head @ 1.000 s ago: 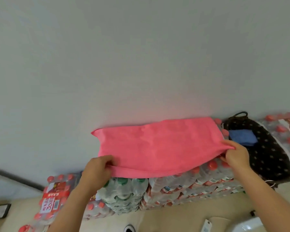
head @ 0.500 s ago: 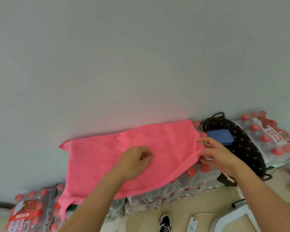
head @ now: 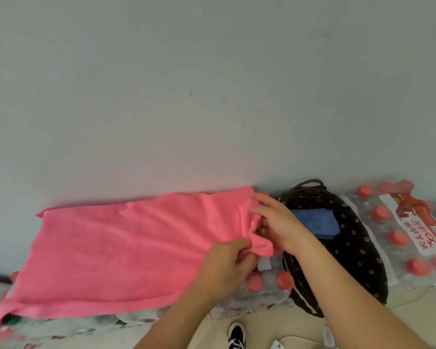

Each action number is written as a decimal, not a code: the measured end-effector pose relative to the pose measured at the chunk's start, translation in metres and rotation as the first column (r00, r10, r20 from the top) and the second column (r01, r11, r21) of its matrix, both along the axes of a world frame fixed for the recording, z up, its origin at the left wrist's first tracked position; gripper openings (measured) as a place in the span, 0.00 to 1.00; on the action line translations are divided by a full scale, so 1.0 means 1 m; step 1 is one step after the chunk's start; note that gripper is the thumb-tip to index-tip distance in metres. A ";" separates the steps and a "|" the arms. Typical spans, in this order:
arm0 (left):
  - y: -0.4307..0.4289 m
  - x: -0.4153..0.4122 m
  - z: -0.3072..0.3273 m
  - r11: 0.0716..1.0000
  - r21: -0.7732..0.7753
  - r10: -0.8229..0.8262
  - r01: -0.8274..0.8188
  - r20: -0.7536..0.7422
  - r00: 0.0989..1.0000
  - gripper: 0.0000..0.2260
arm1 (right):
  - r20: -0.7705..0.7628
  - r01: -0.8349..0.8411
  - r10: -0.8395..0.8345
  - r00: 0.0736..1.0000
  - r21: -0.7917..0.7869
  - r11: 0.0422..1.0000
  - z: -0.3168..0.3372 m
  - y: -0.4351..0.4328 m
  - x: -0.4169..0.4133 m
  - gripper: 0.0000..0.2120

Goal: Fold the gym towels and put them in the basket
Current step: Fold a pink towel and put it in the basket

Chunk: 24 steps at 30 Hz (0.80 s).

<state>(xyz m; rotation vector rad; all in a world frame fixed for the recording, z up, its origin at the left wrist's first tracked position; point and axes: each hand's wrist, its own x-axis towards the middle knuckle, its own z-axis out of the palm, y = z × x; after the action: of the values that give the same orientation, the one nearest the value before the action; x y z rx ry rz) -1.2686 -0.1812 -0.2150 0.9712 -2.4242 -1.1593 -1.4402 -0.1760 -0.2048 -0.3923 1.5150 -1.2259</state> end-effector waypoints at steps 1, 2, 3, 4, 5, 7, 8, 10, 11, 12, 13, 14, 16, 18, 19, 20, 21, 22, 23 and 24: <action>0.003 -0.002 0.001 1.000 0.001 -0.009 0.009 0.008 1.000 0.07 | -0.148 -0.027 0.032 0.988 0.034 0.999 -0.001 -0.007 -0.003 0.15; 0.005 -0.004 0.001 1.000 -0.004 -0.019 0.019 0.013 1.000 0.07 | -0.287 -0.042 0.056 0.956 0.054 0.998 -0.003 -0.015 -0.007 0.15; 0.008 -0.006 0.002 1.000 -0.007 -0.026 0.026 0.022 0.999 0.05 | -0.398 -0.050 0.067 0.915 0.054 0.997 -0.005 -0.023 -0.010 0.15; 0.011 -0.008 0.002 0.999 -0.002 -0.036 0.036 0.031 0.999 0.04 | -0.485 -0.059 0.074 0.871 0.046 0.997 -0.008 -0.030 -0.012 0.14; 0.014 -0.010 0.002 0.999 0.001 -0.041 0.041 0.044 0.998 0.04 | -0.568 -0.075 0.086 0.819 0.043 0.996 -0.010 -0.036 -0.014 0.13; 0.019 -0.012 0.002 0.998 -0.029 -0.056 0.058 0.063 0.996 0.05 | -0.694 -0.097 0.107 0.712 0.054 0.994 -0.012 -0.046 -0.016 0.10; 0.022 -0.013 0.003 0.996 -0.052 -0.064 0.067 0.060 0.996 0.06 | -0.731 -0.093 0.104 0.675 0.056 0.994 -0.011 -0.047 -0.018 0.10; 0.027 -0.016 0.008 0.991 -0.091 -0.093 0.097 0.042 0.995 0.08 | -0.786 -0.064 0.085 0.613 0.058 0.996 -0.009 -0.044 -0.025 0.09; 0.030 -0.017 0.010 0.987 -0.104 -0.117 0.120 0.034 0.993 0.08 | -0.810 -0.054 0.084 0.580 0.065 0.996 -0.008 -0.040 -0.031 0.08; 0.034 -0.019 0.012 0.982 -0.115 -0.144 0.147 0.033 0.989 0.08 | -0.832 -0.051 0.093 0.547 0.078 0.996 -0.008 -0.033 -0.037 0.08; 0.038 -0.021 0.013 0.977 -0.122 -0.171 0.175 0.039 0.984 0.07 | -0.850 -0.051 0.104 0.517 0.091 0.995 -0.009 -0.027 -0.043 0.08; 0.042 -0.023 0.013 0.970 -0.133 -0.199 0.204 0.052 0.979 0.07 | -0.864 -0.046 0.110 0.492 0.100 0.994 -0.010 -0.020 -0.050 0.08; 0.052 -0.027 0.011 0.950 -0.167 -0.251 0.264 0.094 0.963 0.06 | -0.884 -0.030 0.101 0.457 0.098 0.995 -0.011 -0.010 -0.060 0.08; 0.058 -0.031 0.007 0.931 -0.177 -0.297 0.318 0.135 0.945 0.07 | -0.904 -0.032 0.102 0.415 0.098 0.995 -0.013 -0.005 -0.067 0.08; 0.060 -0.031 0.005 0.926 -0.169 -0.315 0.337 0.148 0.938 0.07 | -0.910 -0.040 0.115 0.398 0.108 0.993 -0.014 -0.004 -0.068 0.09; 0.061 -0.032 0.002 0.924 -0.156 -0.326 0.349 0.158 0.932 0.07 | -0.914 -0.051 0.133 0.383 0.123 0.991 -0.014 -0.003 -0.068 0.11; 0.061 -0.031 0.000 0.924 -0.137 -0.333 0.356 0.166 0.928 0.05 | -0.920 -0.062 0.155 0.361 0.142 0.988 -0.014 -0.002 -0.066 0.13; 0.061 -0.031 -0.002 0.924 -0.117 -0.341 0.363 0.174 0.924 0.04 | -0.927 -0.073 0.178 0.329 0.163 0.984 -0.015 0.000 -0.064 0.14; 0.062 -0.031 -0.002 0.924 -0.098 -0.349 0.370 0.181 0.920 0.03 | -0.935 -0.086 0.198 0.295 0.180 0.980 -0.015 0.001 -0.061 0.15; 0.062 -0.030 0.000 0.925 -0.073 -0.355 0.373 0.182 0.917 0.03 | -0.940 -0.101 0.214 0.266 0.193 0.976 -0.016 0.003 -0.058 0.16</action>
<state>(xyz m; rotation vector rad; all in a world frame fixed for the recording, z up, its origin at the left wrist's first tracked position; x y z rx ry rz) -1.2987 -0.1192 -0.2148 0.6181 -2.8582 -1.0806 -1.4981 -0.1725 -0.2204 -1.4047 2.4721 -0.6686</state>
